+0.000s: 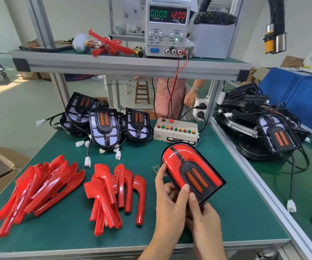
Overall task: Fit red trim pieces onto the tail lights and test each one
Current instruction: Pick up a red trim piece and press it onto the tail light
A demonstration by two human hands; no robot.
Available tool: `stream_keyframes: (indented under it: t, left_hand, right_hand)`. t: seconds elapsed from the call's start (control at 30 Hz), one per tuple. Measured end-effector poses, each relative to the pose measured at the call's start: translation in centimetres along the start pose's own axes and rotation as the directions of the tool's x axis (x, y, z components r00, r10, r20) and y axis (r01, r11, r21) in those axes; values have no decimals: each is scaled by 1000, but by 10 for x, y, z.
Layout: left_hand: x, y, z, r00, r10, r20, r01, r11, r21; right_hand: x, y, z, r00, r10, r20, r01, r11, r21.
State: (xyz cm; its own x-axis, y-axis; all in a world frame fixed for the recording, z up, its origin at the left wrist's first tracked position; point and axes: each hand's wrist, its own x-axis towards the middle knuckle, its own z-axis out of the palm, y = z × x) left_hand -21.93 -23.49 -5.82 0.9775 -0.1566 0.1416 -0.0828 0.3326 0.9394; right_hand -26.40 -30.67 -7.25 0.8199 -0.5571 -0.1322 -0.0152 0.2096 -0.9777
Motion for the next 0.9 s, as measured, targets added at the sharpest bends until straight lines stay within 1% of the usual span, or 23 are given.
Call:
stream_keyframes:
  t: [0.07,0.2,0.27,0.3,0.37,0.4,0.47,0.5,0.53,0.63,0.73,0.9]
  left_hand:
    - [0,1,-2,1000,5,3,-5,1000,-10]
    - [-1,4,-5,999,48,7,-48,999,11]
    - [3,10,-6,997,64,-37,-63,998,13]
    - [7,14,-7,996,47,-70,-47,999,5]
    - [20,23,-10,990,-45,-135,42,999,-20]
    - [27,29,-11,981,-124,-146,115,991,-73]
    - [39,38,-13,946,-309,-99,280,930,-237]
    - [42,42,-14,930,-362,-68,328,897,-297]
    - [44,46,-14,923,-382,-41,348,877,-332]
    - [43,48,-17,916,-399,41,380,831,-407]
    - [41,46,-20,910,-407,80,404,822,-401]
    - [40,43,-21,934,-357,31,336,842,-422]
  right_hand:
    - [0,0,-1,1000,-9,9,9,1000,8]
    - [-1,-3,-2,998,-2,63,-3,997,79]
    - [-2,-3,-3,997,-13,80,5,995,103]
    - [-2,-2,-4,996,-15,84,6,994,107]
    - [-4,-1,-6,996,-10,91,-1,993,121]
    - [-4,0,-6,995,-8,95,-4,992,126]
    - [-5,1,-7,994,-14,106,1,993,122]
    - [-4,1,-7,994,-21,112,8,993,116]
    - [-4,1,-7,993,-26,117,13,994,107]
    - [-3,3,-7,992,-41,117,32,997,75]
    - [-2,5,-6,991,-42,124,36,998,51]
    - [-3,8,-8,986,-54,158,53,999,8]
